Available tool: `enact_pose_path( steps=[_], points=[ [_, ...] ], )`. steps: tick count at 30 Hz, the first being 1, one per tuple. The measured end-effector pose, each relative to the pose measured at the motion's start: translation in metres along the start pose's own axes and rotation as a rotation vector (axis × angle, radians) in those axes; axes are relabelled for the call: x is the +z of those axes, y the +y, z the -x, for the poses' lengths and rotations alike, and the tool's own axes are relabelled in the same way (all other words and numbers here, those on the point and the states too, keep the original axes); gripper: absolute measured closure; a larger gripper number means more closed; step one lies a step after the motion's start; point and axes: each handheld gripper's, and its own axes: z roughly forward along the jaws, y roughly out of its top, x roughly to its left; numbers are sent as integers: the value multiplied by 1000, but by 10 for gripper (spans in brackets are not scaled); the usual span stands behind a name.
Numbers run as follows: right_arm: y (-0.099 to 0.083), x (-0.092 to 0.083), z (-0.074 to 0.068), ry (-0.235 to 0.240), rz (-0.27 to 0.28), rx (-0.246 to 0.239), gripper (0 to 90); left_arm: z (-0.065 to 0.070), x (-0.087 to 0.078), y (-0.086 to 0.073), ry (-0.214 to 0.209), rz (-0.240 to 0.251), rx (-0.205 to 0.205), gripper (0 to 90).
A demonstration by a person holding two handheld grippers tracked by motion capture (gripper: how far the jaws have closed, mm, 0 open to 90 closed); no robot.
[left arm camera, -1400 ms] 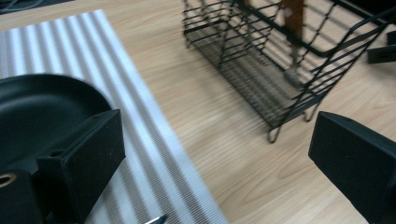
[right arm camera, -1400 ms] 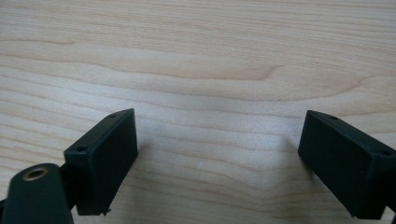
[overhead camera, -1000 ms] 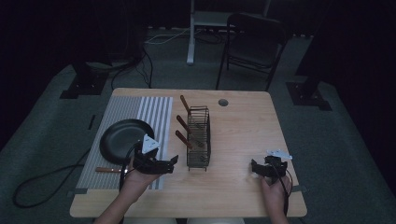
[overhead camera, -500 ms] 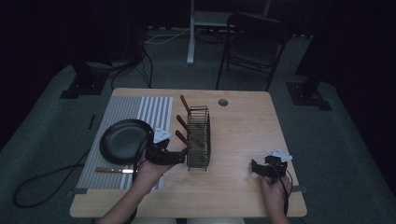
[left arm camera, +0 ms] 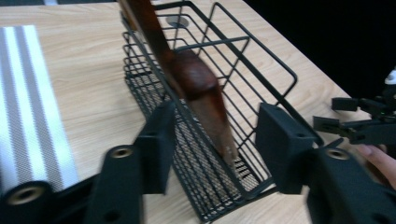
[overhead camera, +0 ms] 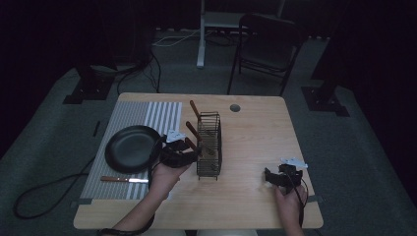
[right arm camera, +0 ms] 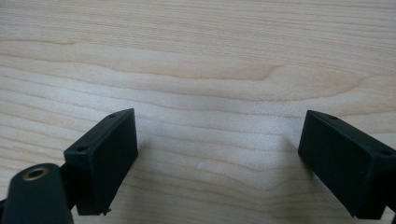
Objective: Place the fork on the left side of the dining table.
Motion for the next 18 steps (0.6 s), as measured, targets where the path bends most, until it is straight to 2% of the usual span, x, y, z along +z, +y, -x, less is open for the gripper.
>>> enact_pose_path(
  steps=[3,4,5,7,8,11,14,18],
  points=[
    [0,0,0,0,0,0,115,0,2,0,-16,5,-6,601],
    [0,0,0,0,0,0,115,0,2,0,-13,11,-9,606],
    [0,0,0,0,0,0,115,-1,2,-1,-24,20,-19,655],
    [0,0,0,0,0,1,115,-1,3,-2,-28,21,-11,689],
    [0,0,0,0,0,1,115,-1,2,-2,-43,26,-6,717],
    [0,0,0,0,0,1,115,1,0,-4,-65,40,-1,736],
    [0,0,0,0,0,1,115,1,-1,-6,-85,59,-23,763],
    [0,0,0,0,0,3,115,1,-1,-9,-86,76,-32,770]
  ],
)
